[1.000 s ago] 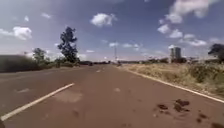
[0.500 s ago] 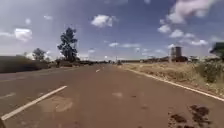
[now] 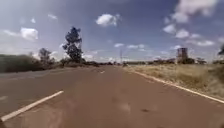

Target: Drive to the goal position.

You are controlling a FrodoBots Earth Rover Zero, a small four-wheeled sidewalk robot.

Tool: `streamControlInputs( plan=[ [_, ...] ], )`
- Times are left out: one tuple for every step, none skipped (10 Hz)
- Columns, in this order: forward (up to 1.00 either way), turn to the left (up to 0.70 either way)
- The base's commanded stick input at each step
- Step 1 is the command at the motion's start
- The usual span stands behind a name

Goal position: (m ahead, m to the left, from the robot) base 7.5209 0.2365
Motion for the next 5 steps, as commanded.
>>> streamControlInputs(
  plan=[
    [1.0,0.02],
    [1.0,0.02],
    [1.0,0.02],
    [1.0,0.02],
    [1.0,0.02]
  ],
)
